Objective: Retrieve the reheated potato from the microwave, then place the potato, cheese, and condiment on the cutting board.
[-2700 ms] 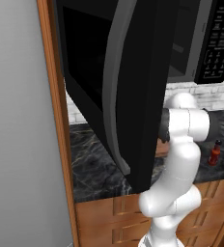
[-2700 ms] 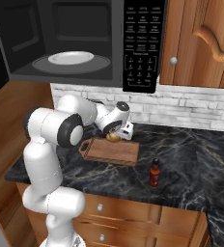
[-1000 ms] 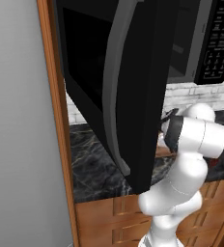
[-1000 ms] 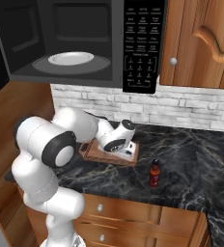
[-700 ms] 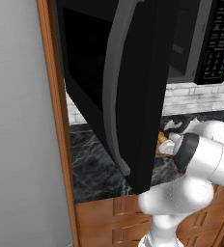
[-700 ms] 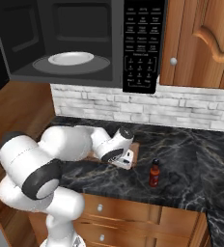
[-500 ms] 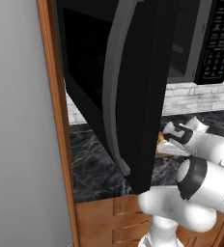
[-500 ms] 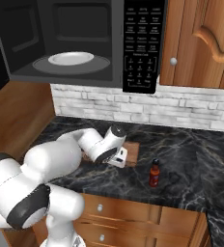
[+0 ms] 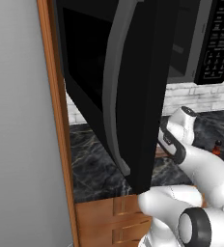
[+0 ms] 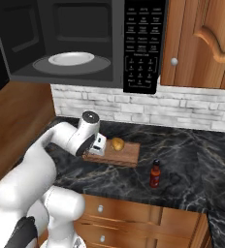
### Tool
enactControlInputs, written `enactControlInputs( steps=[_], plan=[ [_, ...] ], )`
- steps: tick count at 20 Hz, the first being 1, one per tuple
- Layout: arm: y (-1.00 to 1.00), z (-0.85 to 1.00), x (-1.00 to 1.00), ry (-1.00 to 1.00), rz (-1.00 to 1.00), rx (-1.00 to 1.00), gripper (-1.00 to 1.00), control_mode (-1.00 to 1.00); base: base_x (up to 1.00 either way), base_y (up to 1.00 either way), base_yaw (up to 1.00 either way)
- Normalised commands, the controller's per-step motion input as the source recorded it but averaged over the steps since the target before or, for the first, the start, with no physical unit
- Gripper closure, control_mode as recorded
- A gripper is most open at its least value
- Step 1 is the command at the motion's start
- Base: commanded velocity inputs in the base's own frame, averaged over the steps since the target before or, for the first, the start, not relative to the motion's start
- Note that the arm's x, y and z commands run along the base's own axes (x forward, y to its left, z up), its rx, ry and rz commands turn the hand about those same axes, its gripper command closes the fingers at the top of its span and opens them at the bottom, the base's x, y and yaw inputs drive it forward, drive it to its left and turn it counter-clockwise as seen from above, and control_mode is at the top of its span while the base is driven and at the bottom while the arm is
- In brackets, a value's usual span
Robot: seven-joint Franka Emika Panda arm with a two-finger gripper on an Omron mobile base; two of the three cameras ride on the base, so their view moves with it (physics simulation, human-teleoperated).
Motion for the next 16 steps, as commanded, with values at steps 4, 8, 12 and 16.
enactControlInputs(
  steps=[4, 8, 12, 16],
  plan=[
    [0.65, 0.01, 0.07, 0.00, 0.00, 0.00, -1.00, -1.00, 0.00, 0.00, 0.00],
    [0.59, 0.00, 0.45, 0.00, 0.00, 0.00, -1.00, -1.00, 0.00, 0.00, 0.00],
    [0.47, 0.00, 0.71, 0.00, 0.00, 0.00, -1.00, -1.00, 0.00, 0.00, 0.00],
    [0.32, 0.00, 0.63, 0.00, 0.00, 0.00, -1.00, -1.00, 0.00, 0.00, 0.00]
  ],
)
